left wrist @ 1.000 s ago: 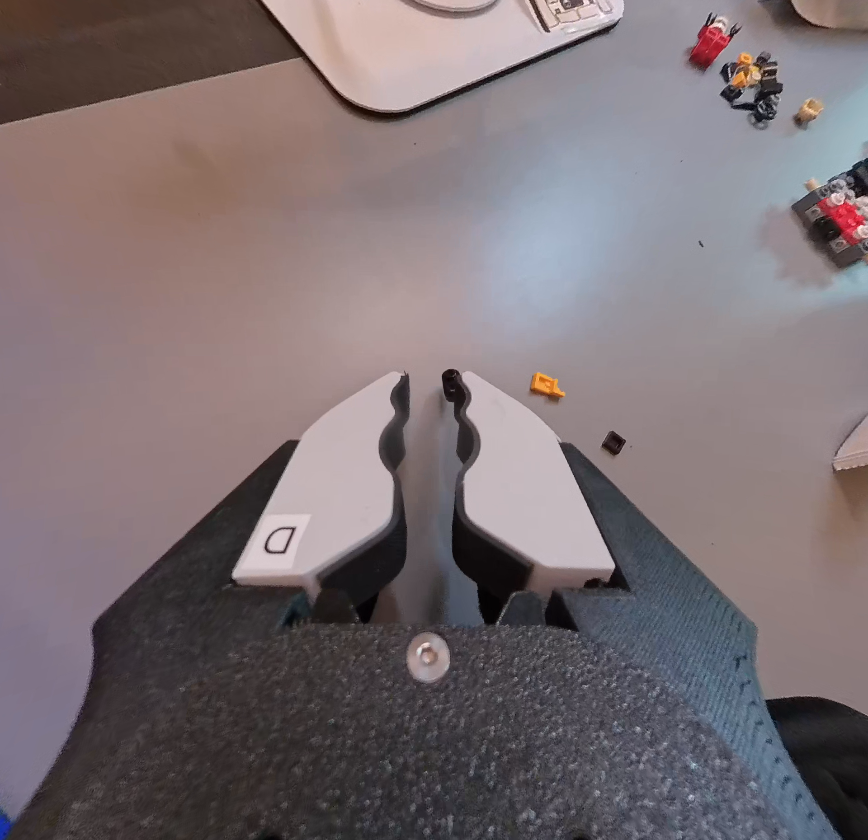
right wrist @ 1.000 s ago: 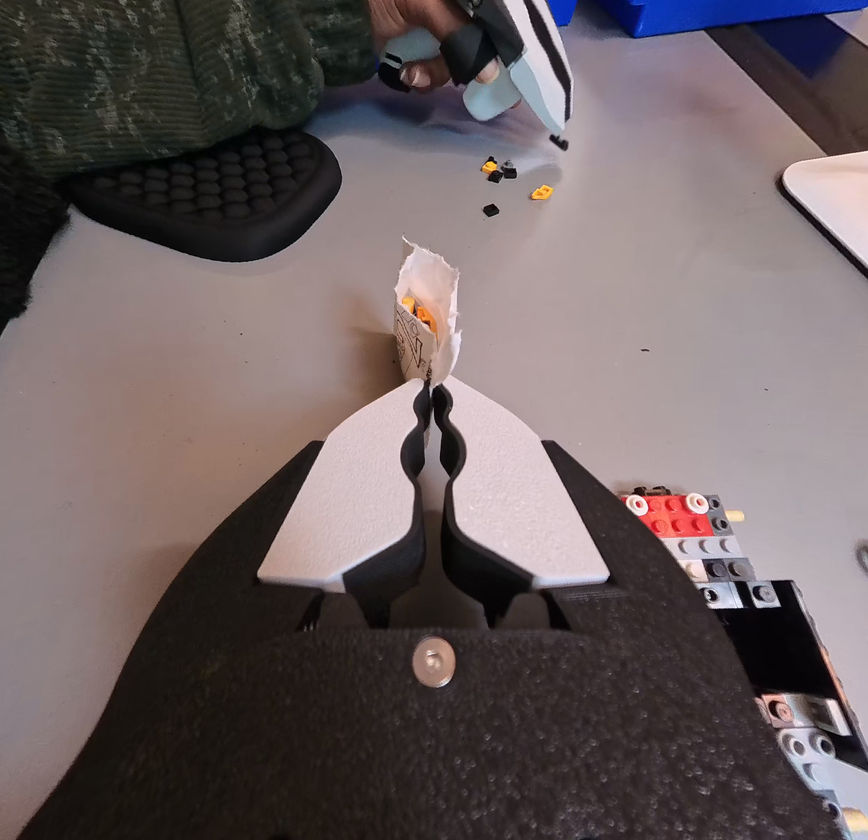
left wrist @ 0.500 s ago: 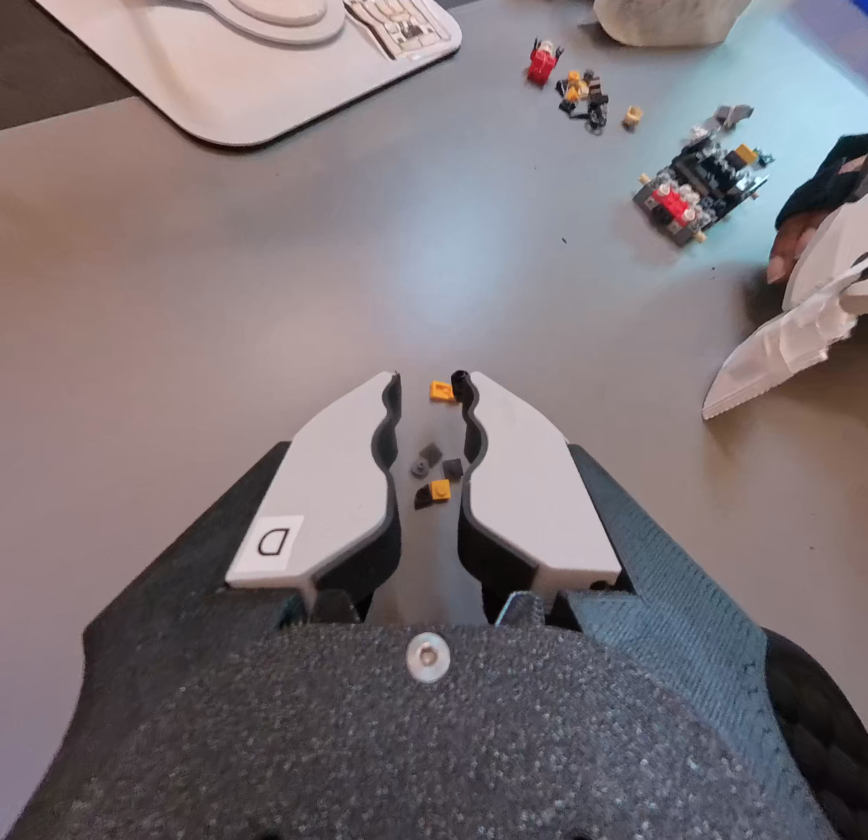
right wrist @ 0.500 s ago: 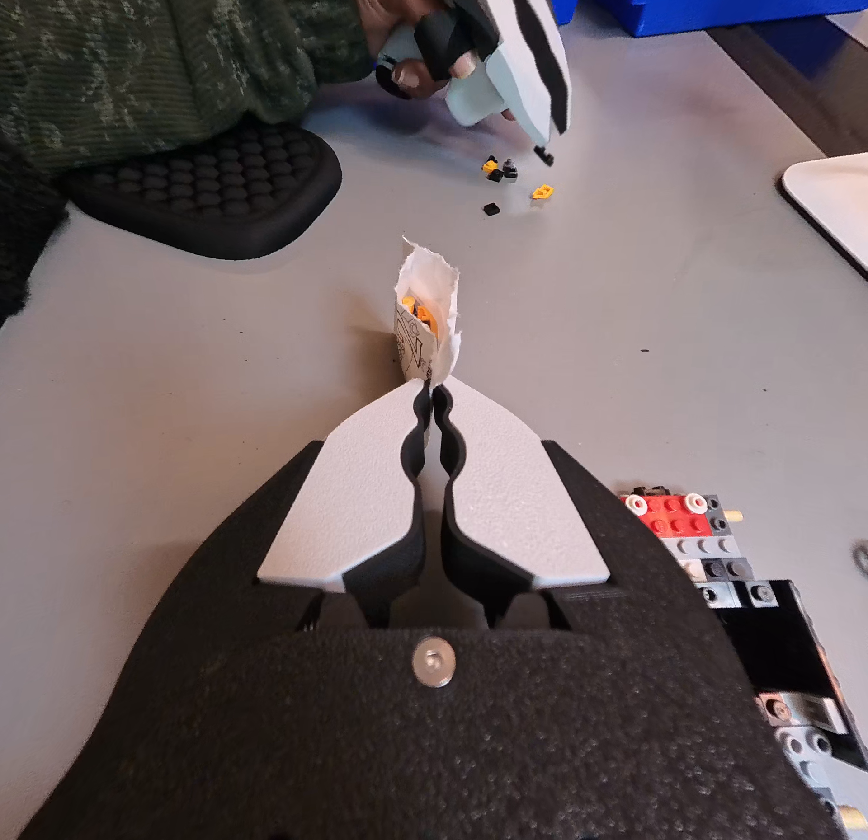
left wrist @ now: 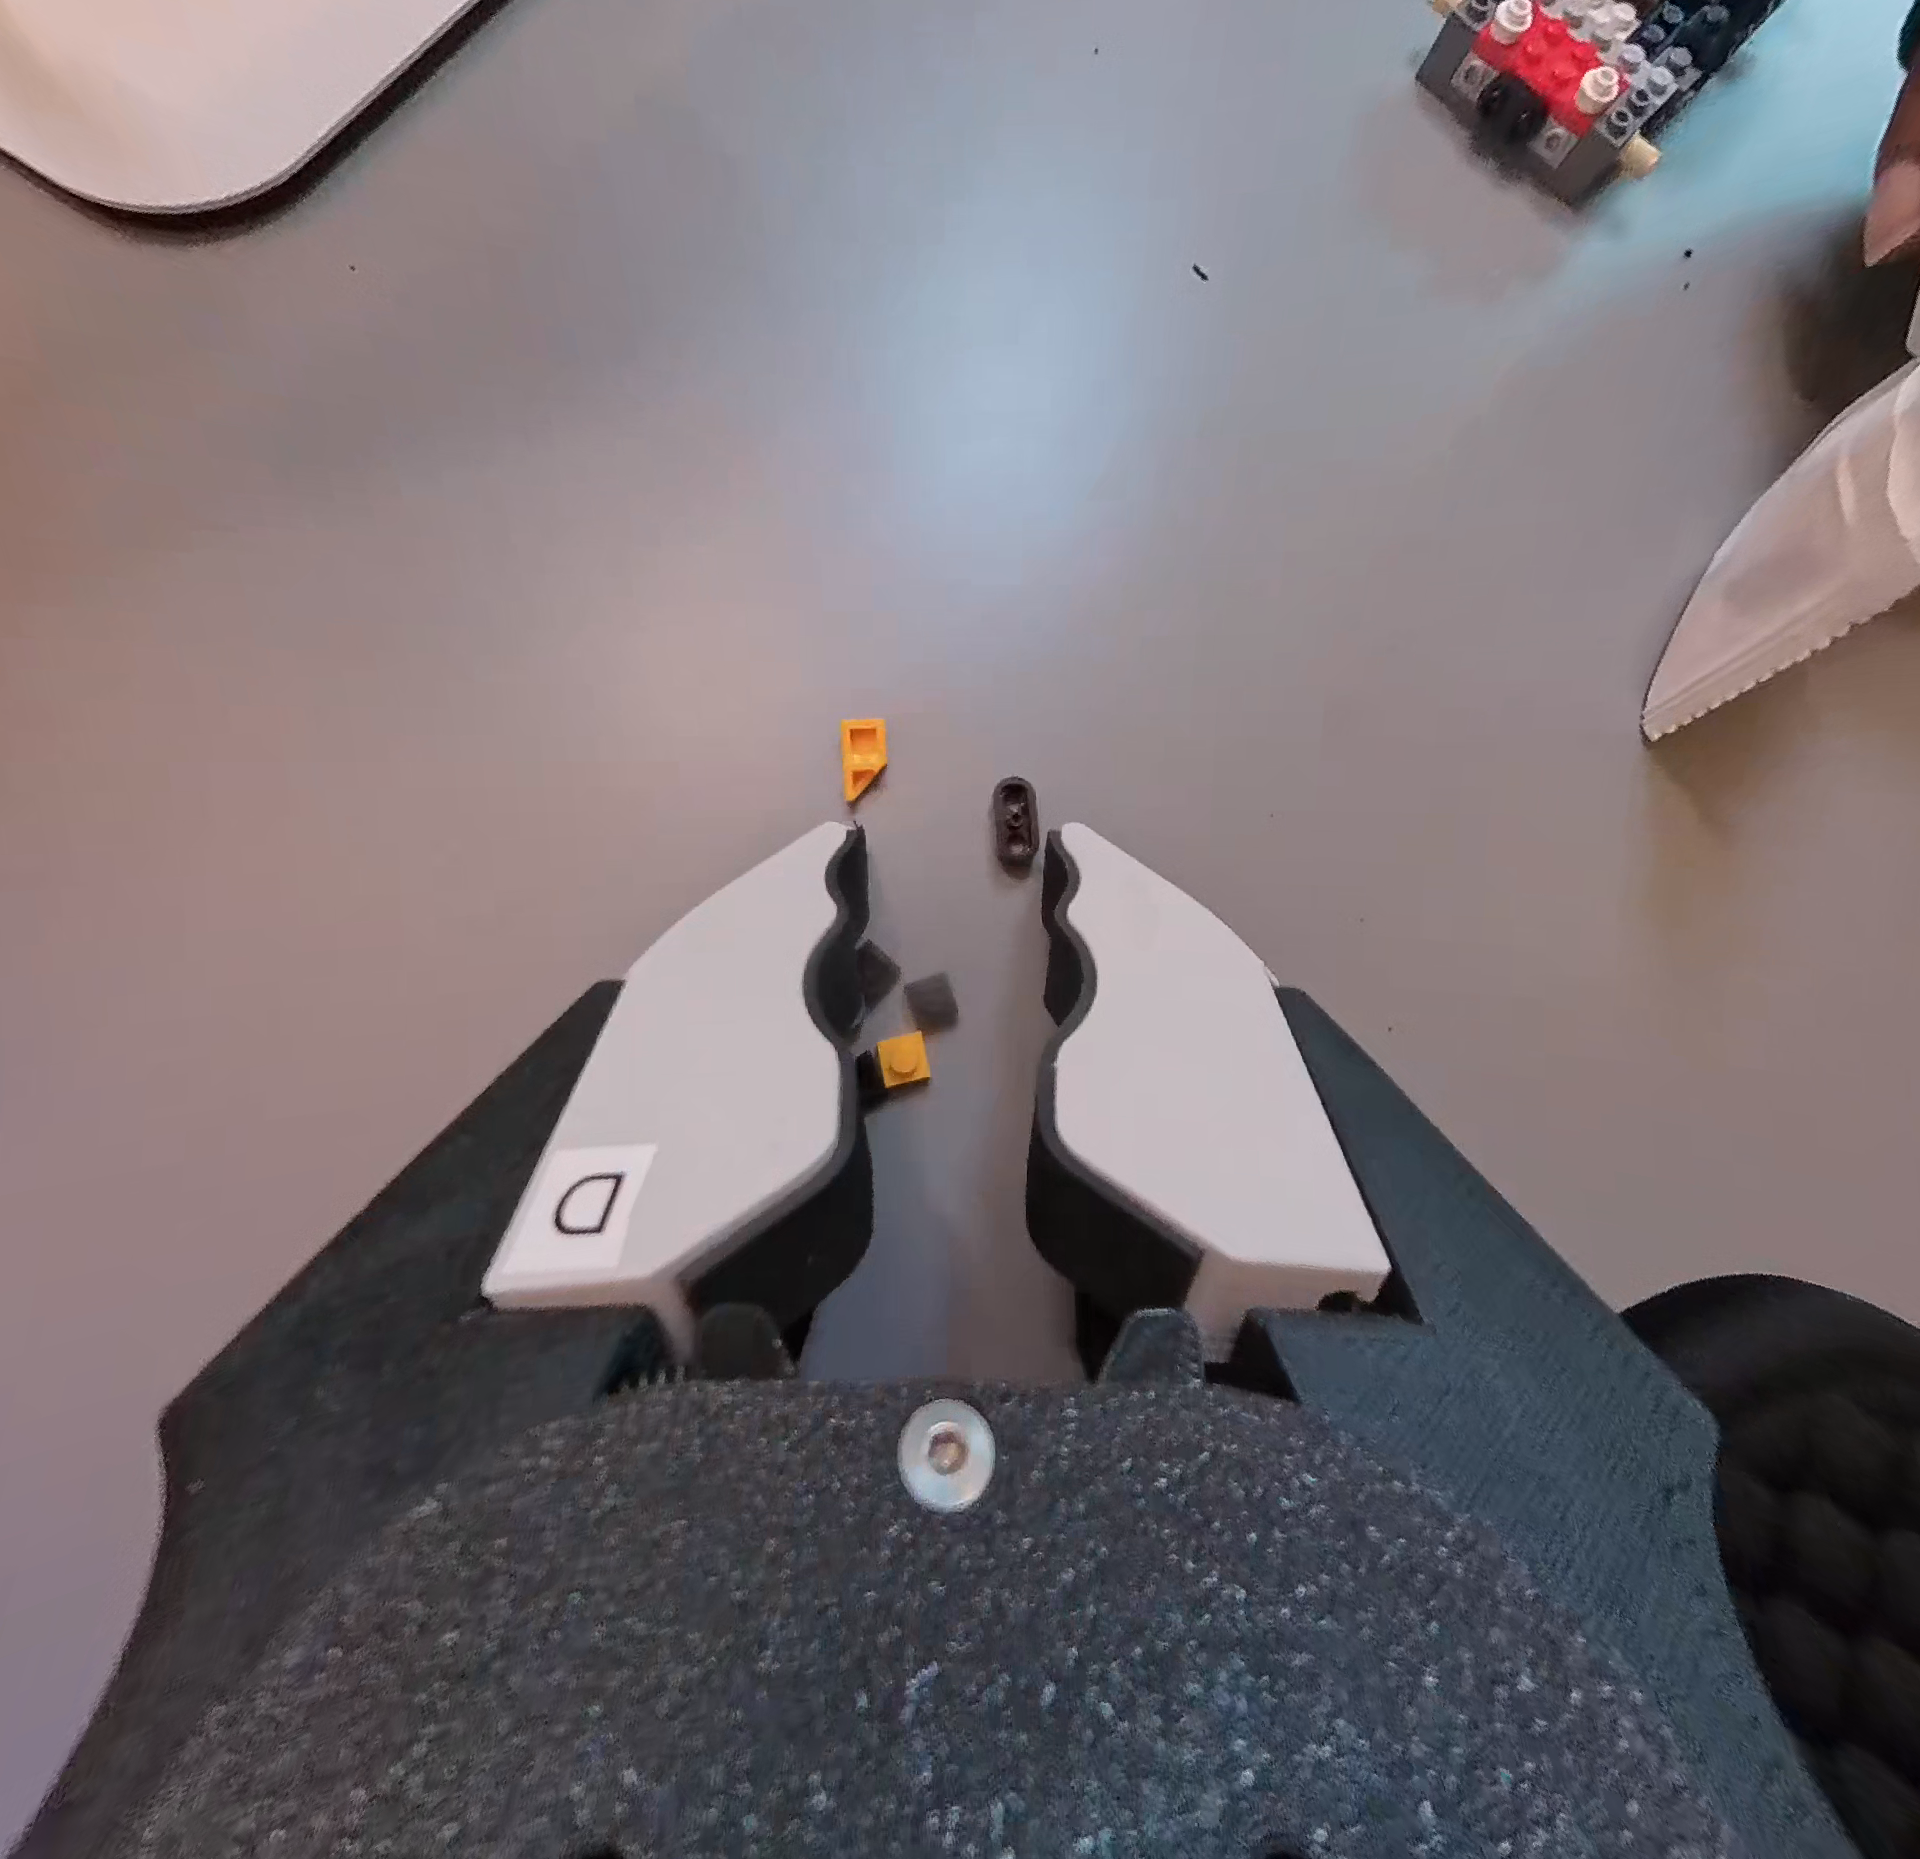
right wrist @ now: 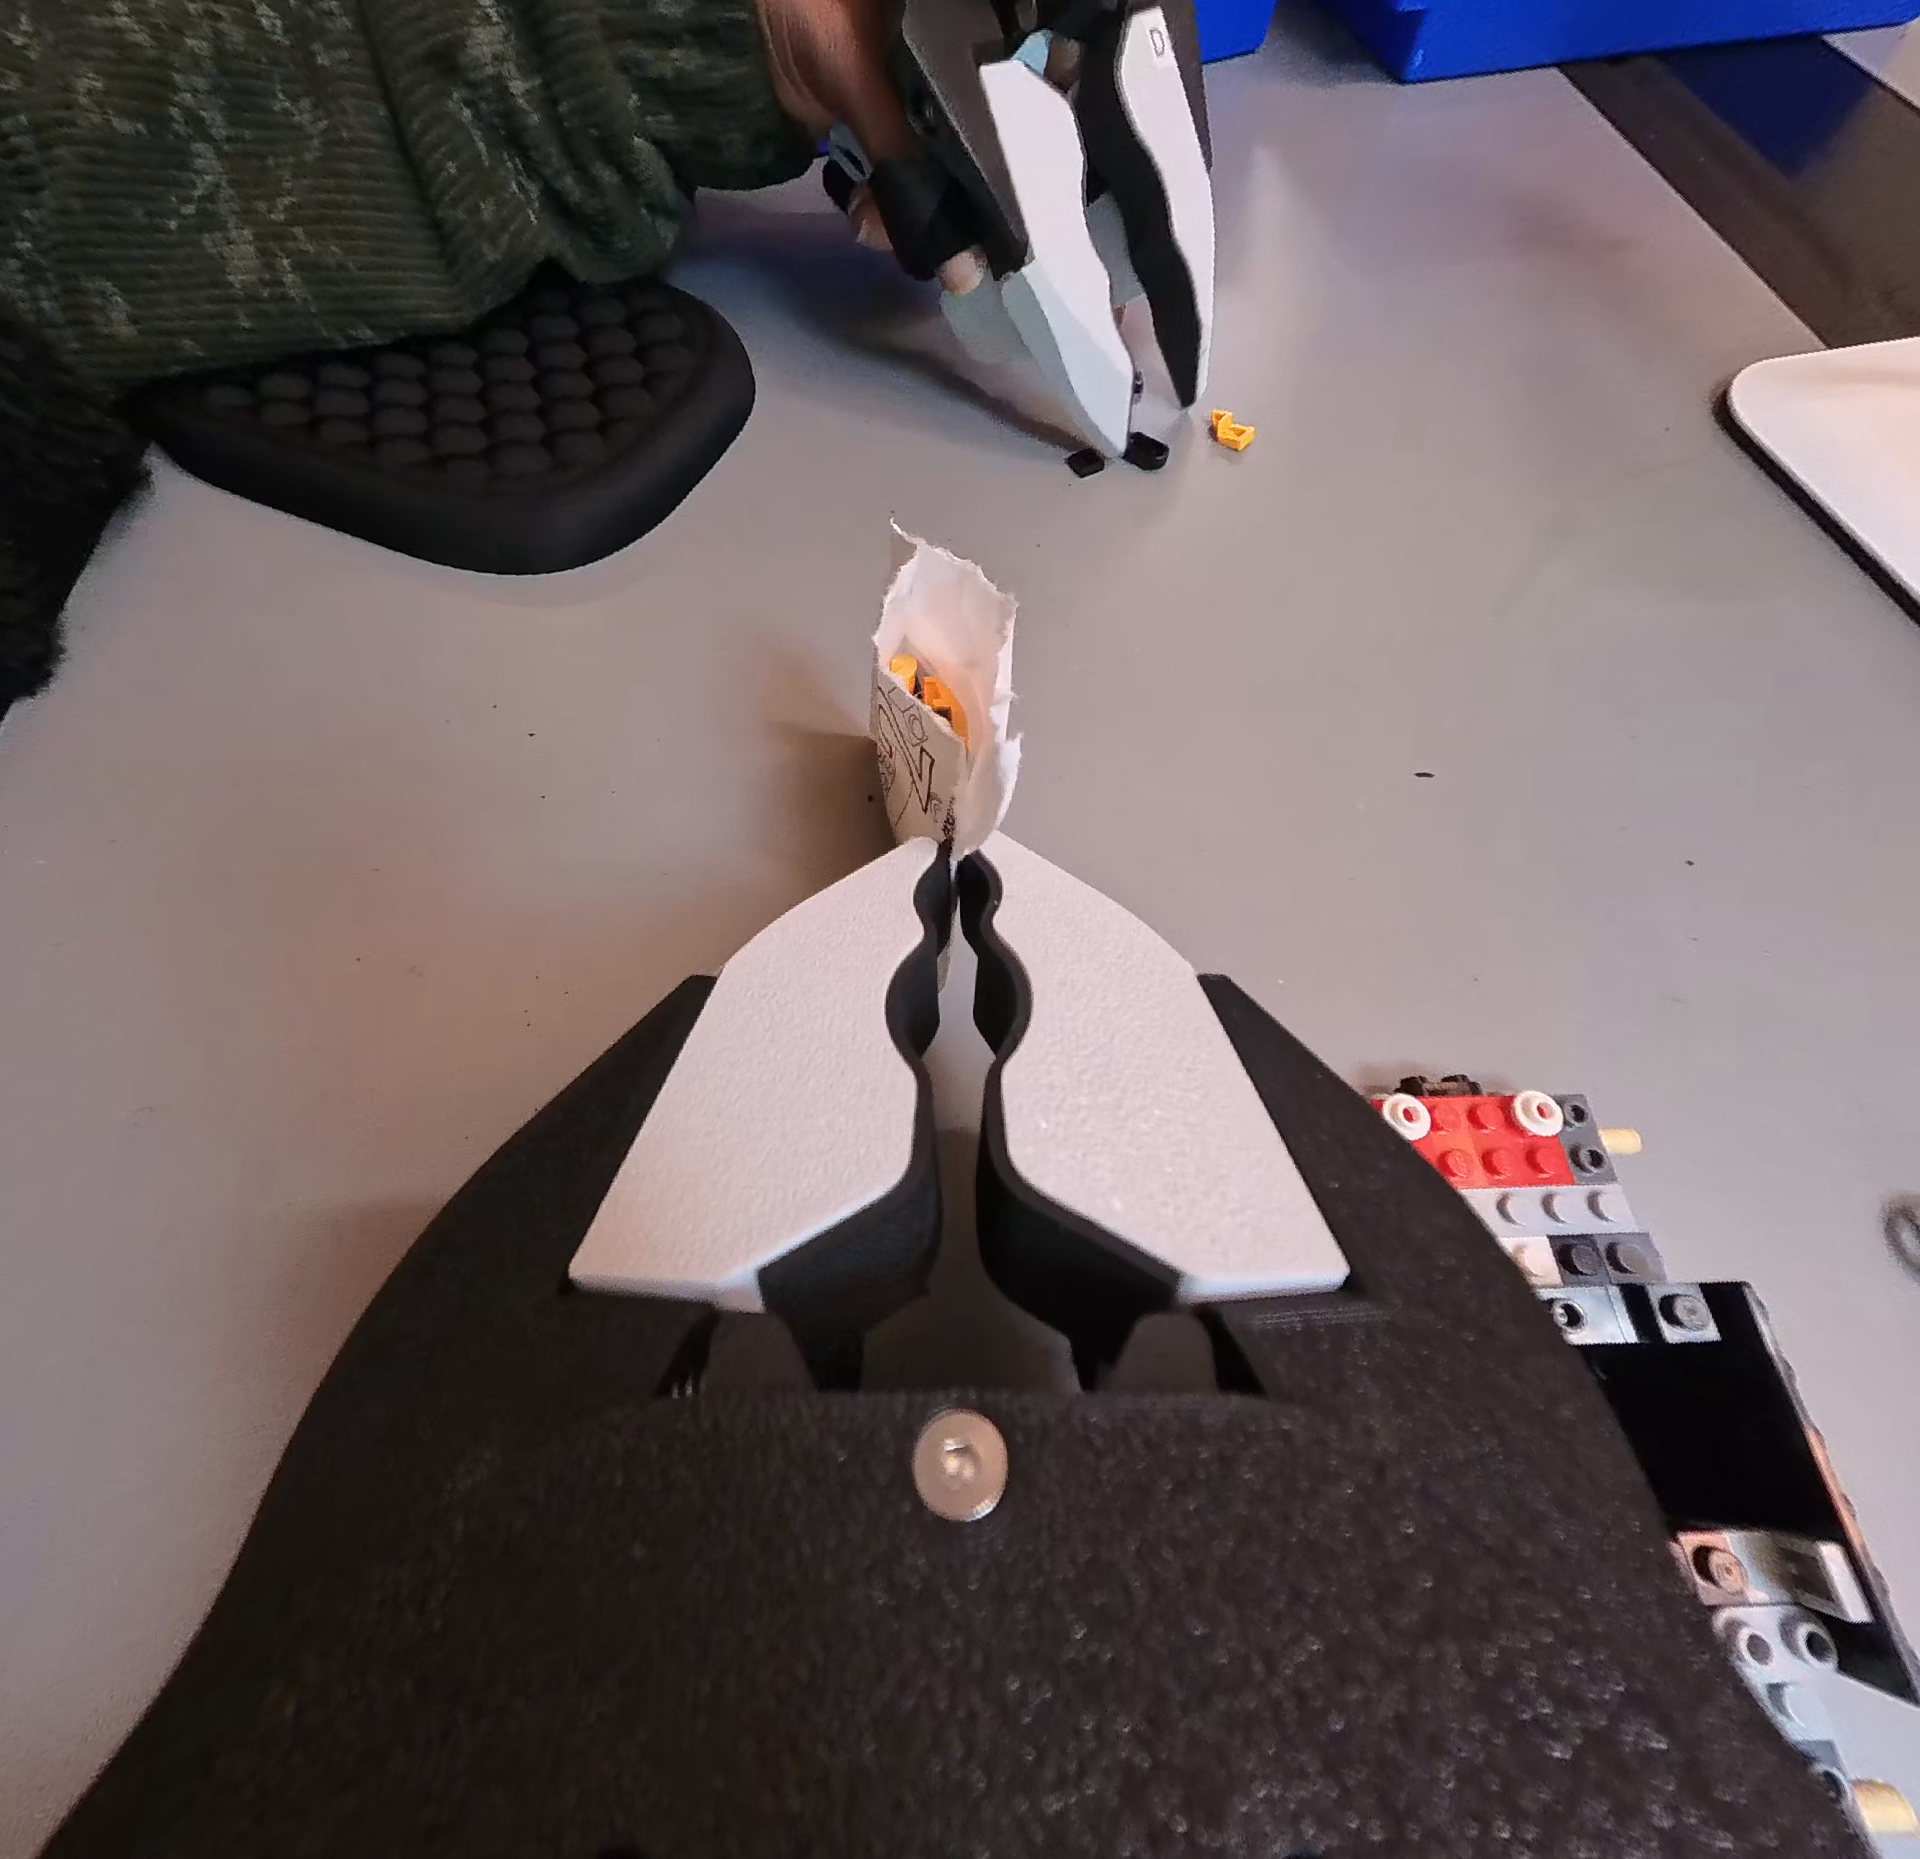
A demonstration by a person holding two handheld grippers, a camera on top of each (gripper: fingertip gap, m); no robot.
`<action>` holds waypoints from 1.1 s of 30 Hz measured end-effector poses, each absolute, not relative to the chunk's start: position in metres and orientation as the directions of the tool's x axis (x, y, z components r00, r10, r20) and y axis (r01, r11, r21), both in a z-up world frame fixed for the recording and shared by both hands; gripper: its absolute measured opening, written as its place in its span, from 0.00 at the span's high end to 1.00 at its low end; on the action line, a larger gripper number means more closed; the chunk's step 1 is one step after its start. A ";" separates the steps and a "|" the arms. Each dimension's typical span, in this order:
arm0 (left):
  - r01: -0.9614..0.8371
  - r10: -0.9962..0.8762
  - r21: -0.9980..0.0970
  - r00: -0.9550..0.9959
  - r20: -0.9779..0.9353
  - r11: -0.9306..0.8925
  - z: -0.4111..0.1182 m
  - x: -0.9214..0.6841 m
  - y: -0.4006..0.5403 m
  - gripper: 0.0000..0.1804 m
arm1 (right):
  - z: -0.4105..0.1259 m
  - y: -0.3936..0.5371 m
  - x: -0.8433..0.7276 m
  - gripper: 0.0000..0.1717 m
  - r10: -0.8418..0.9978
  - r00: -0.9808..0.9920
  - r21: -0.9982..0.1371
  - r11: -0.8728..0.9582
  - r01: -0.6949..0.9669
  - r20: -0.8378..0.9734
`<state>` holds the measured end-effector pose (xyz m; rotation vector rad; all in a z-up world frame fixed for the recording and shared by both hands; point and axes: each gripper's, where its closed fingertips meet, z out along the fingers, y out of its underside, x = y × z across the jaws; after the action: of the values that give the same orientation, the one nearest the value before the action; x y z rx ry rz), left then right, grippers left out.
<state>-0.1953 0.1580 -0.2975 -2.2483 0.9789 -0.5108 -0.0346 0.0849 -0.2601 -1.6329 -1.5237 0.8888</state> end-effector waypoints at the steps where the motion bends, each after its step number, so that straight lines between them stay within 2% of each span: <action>1: -0.514 -0.757 -0.676 0.646 0.098 -0.527 -0.298 -0.195 0.158 0.83 | -0.260 0.085 -0.035 1.00 0.998 0.063 -0.865 -0.041 0.500 -0.011; 5: -0.542 -0.776 -0.673 0.626 0.077 -0.504 -0.299 -0.190 0.156 0.88 | -0.260 0.085 -0.035 1.00 0.998 0.064 -0.866 -0.044 0.498 -0.015; 8: -0.550 -0.786 -0.667 0.612 0.088 -0.503 -0.299 -0.185 0.153 0.96 | -0.260 0.085 -0.035 1.00 0.998 0.064 -0.867 -0.047 0.496 -0.018; 11: -0.585 -0.777 -0.648 0.630 0.016 -0.488 -0.296 -0.189 0.157 0.96 | -0.260 0.085 -0.035 1.00 0.998 0.064 -0.867 -0.045 0.497 -0.015; 13: -0.556 -0.803 -0.706 0.595 0.030 -0.439 -0.282 -0.176 0.153 0.96 | -0.260 0.085 -0.035 1.00 0.998 0.065 -0.867 -0.043 0.497 -0.013; 17: -0.469 -0.932 -0.854 0.360 0.047 -0.224 -0.232 -0.114 0.115 0.96 | -0.260 0.086 -0.035 1.00 0.998 0.067 -0.870 -0.050 0.491 -0.019; 20: -0.516 -0.968 -0.846 0.250 0.004 -0.137 -0.231 -0.081 0.091 0.96 | -0.260 0.086 -0.036 1.00 0.997 0.069 -0.872 -0.055 0.487 -0.025; 23: -0.531 -0.974 -0.841 0.225 -0.025 -0.101 -0.233 -0.064 0.085 0.96 | -0.261 0.087 -0.035 1.00 0.997 0.071 -0.869 -0.049 0.492 -0.015; 30: -0.506 -0.975 -0.856 0.223 -0.007 -0.110 -0.231 -0.061 0.084 0.91 | -0.261 0.085 -0.036 1.00 0.998 0.065 -0.872 -0.048 0.487 -0.018; 33: -0.488 -0.959 -0.866 0.281 -0.034 -0.112 -0.224 -0.072 0.096 0.91 | -0.261 0.086 -0.036 1.00 0.998 0.065 -0.871 -0.045 0.490 -0.015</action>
<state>-0.0723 0.0963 -0.2243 -1.7328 1.3246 -0.7251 -0.0358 0.0857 -0.2609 -1.6283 -1.5123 0.8987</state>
